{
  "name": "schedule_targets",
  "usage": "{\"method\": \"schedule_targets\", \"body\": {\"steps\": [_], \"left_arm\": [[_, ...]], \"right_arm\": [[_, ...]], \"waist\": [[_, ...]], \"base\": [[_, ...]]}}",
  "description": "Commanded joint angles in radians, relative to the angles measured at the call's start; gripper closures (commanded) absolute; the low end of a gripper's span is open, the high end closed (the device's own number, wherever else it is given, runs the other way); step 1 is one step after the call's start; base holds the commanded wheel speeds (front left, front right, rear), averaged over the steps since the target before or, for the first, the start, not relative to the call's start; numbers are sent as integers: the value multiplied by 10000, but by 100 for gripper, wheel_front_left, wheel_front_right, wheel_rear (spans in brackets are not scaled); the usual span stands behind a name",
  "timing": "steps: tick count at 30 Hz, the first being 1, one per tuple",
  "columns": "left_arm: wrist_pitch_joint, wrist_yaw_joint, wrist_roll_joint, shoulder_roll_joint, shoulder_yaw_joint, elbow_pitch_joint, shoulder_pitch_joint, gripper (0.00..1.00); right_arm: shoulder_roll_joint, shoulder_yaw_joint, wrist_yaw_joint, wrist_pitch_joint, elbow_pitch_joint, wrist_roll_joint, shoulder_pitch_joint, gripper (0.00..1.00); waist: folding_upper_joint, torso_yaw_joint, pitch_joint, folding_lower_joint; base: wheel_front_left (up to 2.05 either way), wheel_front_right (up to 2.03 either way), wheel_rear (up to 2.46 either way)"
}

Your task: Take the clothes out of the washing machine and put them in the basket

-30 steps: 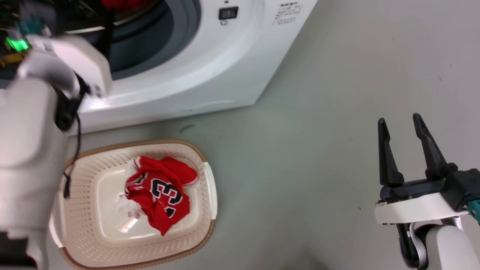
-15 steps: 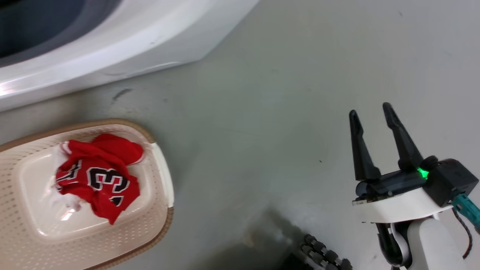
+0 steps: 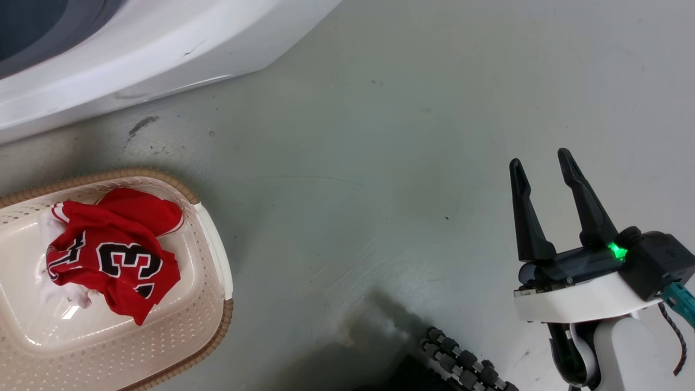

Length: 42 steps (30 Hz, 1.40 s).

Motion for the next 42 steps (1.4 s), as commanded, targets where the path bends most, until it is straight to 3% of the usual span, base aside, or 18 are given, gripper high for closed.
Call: {"method": "schedule_targets", "body": {"steps": [1, 6, 13, 20, 26, 33, 42], "left_arm": [[-6, 9, -88, -103, -127, 25, 21, 100], [-590, 9, -369, 112, -400, -148, -205, 100], [-2585, 9, -631, 358, -681, -481, 74, 100], [-5223, 40, -1187, -40, -222, -173, 1025, 100], [-6729, 45, -1143, -430, -393, 41, 2219, 100], [-7285, 273, -1104, -819, -284, -330, 3980, 100], [-7303, 1102, -408, -1006, 1058, -3626, 6923, 100]], "right_arm": [[28, -32, -10, -20, -58, 49, 22, 0], [27, 10, -10, -20, -31, 11, -101, 0], [25, -112, -10, -20, 110, -62, -451, 0], [22, -506, -10, -20, 188, -497, -551, 0], [19, -824, -10, -20, 218, -931, -480, 0], [14, -848, -10, -20, 359, -1284, -89, 0], [16, -806, -10, -20, 634, -1593, 321, 0]], "waist": [[0, 13, 13, -1], [0, 37, 7, -1], [0, 239, -315, -1], [0, 966, -1228, -1], [0, 1644, -2085, -1], [0, 2225, -3194, -1], [0, 2703, -4549, -1]], "base": [[0, 0, 0], [0, 0, 0], [0, 0, 0], [0, 0, 0], [0, 0, 0], [0, 0, 0], [0, 0, 0]]}}
